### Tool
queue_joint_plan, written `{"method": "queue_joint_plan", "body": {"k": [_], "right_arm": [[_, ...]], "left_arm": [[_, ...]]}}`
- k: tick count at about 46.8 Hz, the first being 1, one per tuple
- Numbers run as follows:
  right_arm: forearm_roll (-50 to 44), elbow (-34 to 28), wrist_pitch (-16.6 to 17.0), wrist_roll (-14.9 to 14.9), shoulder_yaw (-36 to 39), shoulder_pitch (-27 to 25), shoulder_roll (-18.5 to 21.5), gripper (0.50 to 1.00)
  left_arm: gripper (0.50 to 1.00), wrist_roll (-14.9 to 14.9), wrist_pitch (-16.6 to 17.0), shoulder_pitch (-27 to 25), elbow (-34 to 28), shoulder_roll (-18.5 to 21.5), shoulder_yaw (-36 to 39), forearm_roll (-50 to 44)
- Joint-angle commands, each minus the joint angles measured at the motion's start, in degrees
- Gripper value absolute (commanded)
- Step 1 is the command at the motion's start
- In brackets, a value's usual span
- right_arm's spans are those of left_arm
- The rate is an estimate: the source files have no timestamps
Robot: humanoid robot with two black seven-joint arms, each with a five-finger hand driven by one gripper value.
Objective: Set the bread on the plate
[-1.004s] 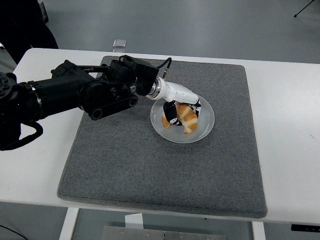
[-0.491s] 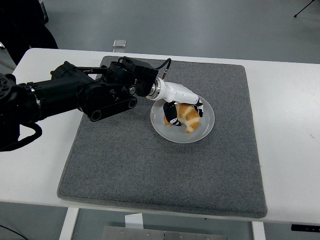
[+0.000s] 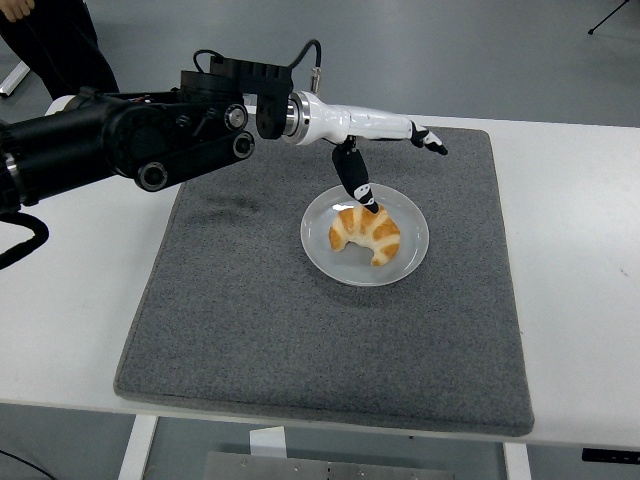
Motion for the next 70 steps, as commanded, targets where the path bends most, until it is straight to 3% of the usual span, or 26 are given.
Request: {"method": "queue_joint_plan", "body": {"k": [1,11,16,23,32,45,70], "right_arm": [[0.0,0.0,0.0,0.0,0.08,0.04,0.0,0.952],[0.0,0.0,0.0,0.0,-0.01,0.04,0.0,0.952],[0.0,0.0,0.0,0.0,-0.01,0.04,0.0,0.952],[0.0,0.0,0.0,0.0,0.08,0.04,0.0,0.952],[0.0,0.0,0.0,0.0,-0.01,0.04,0.0,0.954],[0.0,0.0,0.0,0.0,-0.01,0.04,0.0,0.952],[0.0,0.0,0.0,0.0,-0.01,0.04,0.0,0.952]], "left_arm": [[1.0,0.09,0.34,0.74,0.0,2.18,-5.04,-10.07],[0.999,0.09,1.92,3.73,2.46,8.42,-10.77,-41.19],[1.0,0.0,6.13,5.66,2.46,11.41,-10.86,-53.59],[1.0,-0.09,10.44,10.49,2.64,11.94,-13.31,-65.37],[0.999,-0.09,10.71,18.67,4.92,11.06,-17.8,-67.06],[0.999,-1.05,10.71,25.79,10.28,7.02,-23.59,-67.23],[0.999,-0.97,10.71,27.38,11.16,7.19,-26.33,-66.44]]}}
